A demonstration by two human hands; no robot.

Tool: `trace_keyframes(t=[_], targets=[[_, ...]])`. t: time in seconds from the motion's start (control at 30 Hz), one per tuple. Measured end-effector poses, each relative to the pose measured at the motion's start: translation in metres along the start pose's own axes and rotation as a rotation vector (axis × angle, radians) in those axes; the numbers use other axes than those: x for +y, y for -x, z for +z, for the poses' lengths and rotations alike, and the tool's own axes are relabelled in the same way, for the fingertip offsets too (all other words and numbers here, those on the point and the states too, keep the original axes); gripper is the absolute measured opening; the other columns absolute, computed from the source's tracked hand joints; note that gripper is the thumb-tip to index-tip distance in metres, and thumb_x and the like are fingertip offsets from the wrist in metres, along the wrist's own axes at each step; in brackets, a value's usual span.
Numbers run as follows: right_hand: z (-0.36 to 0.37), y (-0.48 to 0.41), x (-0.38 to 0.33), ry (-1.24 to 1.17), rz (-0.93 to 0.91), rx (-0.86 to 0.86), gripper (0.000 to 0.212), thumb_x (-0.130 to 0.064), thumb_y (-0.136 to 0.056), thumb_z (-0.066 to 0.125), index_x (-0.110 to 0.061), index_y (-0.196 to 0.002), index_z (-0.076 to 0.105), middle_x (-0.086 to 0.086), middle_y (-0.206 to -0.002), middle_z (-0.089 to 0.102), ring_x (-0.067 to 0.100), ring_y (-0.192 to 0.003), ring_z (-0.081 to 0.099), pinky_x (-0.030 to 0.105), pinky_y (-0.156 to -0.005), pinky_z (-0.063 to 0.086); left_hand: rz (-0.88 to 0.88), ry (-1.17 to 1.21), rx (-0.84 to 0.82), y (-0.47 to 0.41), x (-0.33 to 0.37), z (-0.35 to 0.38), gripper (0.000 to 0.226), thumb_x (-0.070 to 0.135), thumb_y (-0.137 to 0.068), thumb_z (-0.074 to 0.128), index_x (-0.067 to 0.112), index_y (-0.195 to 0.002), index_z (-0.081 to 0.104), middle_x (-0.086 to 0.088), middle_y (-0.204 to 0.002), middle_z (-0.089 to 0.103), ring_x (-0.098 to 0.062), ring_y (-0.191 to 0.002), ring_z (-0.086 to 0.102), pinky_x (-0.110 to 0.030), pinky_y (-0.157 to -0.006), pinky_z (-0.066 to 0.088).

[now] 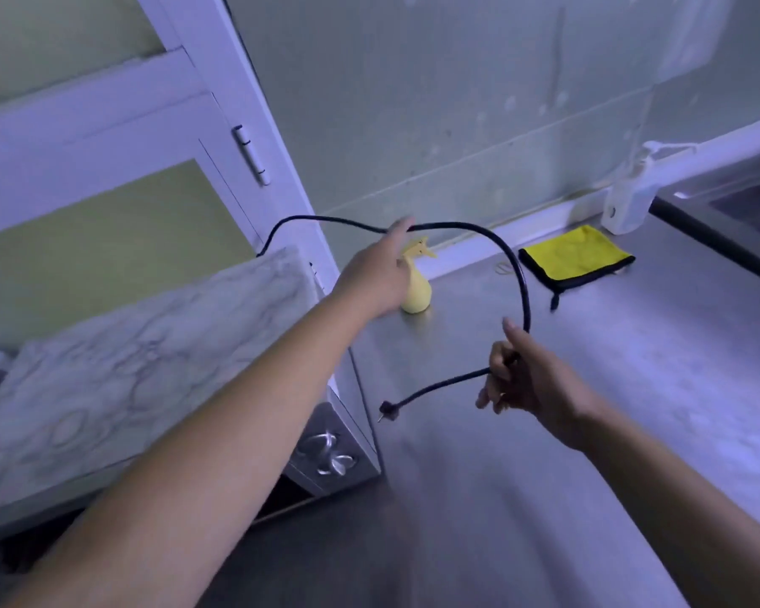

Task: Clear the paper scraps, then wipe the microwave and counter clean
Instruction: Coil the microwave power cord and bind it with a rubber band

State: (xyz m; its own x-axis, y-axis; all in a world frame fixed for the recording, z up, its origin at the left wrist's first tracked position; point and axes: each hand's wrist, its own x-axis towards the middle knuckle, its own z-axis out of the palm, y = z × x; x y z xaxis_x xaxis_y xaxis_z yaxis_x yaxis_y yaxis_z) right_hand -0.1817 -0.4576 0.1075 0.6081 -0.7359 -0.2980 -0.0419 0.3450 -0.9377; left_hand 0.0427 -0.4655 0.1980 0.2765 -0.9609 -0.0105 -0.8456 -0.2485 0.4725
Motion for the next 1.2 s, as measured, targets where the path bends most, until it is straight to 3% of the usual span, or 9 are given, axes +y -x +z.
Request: trace_keyframes(t=[0.1,0.17,0.23,0.37,0.4,0.5,0.6,0.83,1.2], targets=[[-0.007,0.015,0.013,-0.105,0.014,0.006,0.07,-0.073,-0.091,0.026,-0.012,-0.059,0.039,0.02,-0.057,0.05,0.039,-0.077,0.068,0.036,-0.068,0.049,0.021,0.534,0.264,0.083,-0.008,0.037,0.053,0.019,-0.089,0.05,0.061,-0.12,0.046,0.012,-0.094,0.063,0.0,-0.073,0.057,-0.016,-0.063,0.046],[-0.01,0.026,0.019,-0.128,0.02,0.027,0.072,-0.071,-0.095,0.023,-0.012,-0.057,0.039,0.019,-0.055,0.049,0.041,-0.081,0.069,0.038,-0.073,0.048,-0.173,0.8,0.261,0.144,-0.017,0.078,0.015,0.027,-0.088,0.057,0.036,-0.091,0.068,0.007,-0.073,0.067,-0.008,-0.066,0.059,-0.016,-0.061,0.047],[-0.012,0.035,0.023,-0.166,0.011,0.055,0.07,-0.066,-0.097,0.023,-0.011,-0.058,0.039,0.019,-0.054,0.049,0.041,-0.083,0.069,0.04,-0.075,0.047,-0.514,0.977,0.077,0.192,-0.027,0.12,0.029,0.034,-0.092,0.063,0.015,-0.073,0.072,-0.001,-0.063,0.065,-0.015,-0.055,0.055,-0.019,-0.049,0.045],[-0.009,0.057,0.034,-0.294,-0.034,0.115,0.065,-0.059,-0.099,0.03,-0.009,-0.057,0.038,0.015,-0.054,0.041,0.041,-0.082,0.067,0.041,-0.079,0.047,-0.978,1.444,-0.456,0.218,-0.036,0.167,0.062,0.058,-0.088,0.062,0.001,-0.111,0.064,-0.019,-0.093,0.071,-0.028,-0.068,0.064,-0.034,-0.063,0.051],[-0.005,0.063,0.036,-0.333,-0.046,0.12,0.065,-0.058,-0.098,0.031,-0.009,-0.056,0.038,0.014,-0.053,0.04,0.041,-0.081,0.067,0.041,-0.078,0.047,-1.013,1.66,-0.47,0.213,-0.037,0.169,0.063,0.056,-0.085,0.066,0.002,-0.117,0.056,-0.022,-0.101,0.068,-0.033,-0.077,0.064,-0.04,-0.072,0.052],[0.005,0.082,0.05,-0.438,-0.044,0.096,0.065,-0.057,-0.097,0.033,-0.01,-0.053,0.04,0.011,-0.05,0.033,0.038,-0.069,0.063,0.042,-0.075,0.046,-0.936,2.055,-0.174,0.19,-0.03,0.157,0.04,0.033,-0.092,0.064,0.005,-0.118,0.053,-0.02,-0.112,0.068,-0.037,-0.096,0.066,-0.043,-0.089,0.053],[0.011,0.1,0.07,-0.491,-0.002,0.075,0.064,-0.054,-0.097,0.033,-0.01,-0.052,0.041,0.005,-0.048,0.025,0.035,-0.057,0.056,0.042,-0.068,0.041,-0.81,2.039,-0.076,0.169,-0.022,0.138,0.021,0.02,-0.1,0.055,0.004,-0.111,0.063,-0.016,-0.108,0.073,-0.031,-0.095,0.071,-0.037,-0.079,0.061],[0.025,0.115,0.111,-0.324,0.099,0.04,0.059,-0.054,-0.091,0.042,-0.011,-0.052,0.034,0.002,-0.05,0.017,0.029,-0.054,0.041,0.037,-0.061,0.038,-0.584,1.728,-0.013,0.156,-0.024,0.1,0.019,0.0,-0.101,0.048,0.0,-0.112,0.063,-0.012,-0.094,0.074,-0.022,-0.075,0.071,-0.032,-0.07,0.062],[0.046,0.126,0.128,-0.015,0.045,0.018,0.063,-0.06,-0.093,0.035,-0.011,-0.052,0.039,0.014,-0.056,0.023,0.028,-0.061,0.05,0.04,-0.074,0.03,-0.664,1.371,-0.016,0.165,-0.034,0.102,0.02,-0.007,-0.09,0.064,-0.002,-0.109,0.065,-0.014,-0.085,0.071,-0.024,-0.068,0.067,-0.034,-0.062,0.062]])
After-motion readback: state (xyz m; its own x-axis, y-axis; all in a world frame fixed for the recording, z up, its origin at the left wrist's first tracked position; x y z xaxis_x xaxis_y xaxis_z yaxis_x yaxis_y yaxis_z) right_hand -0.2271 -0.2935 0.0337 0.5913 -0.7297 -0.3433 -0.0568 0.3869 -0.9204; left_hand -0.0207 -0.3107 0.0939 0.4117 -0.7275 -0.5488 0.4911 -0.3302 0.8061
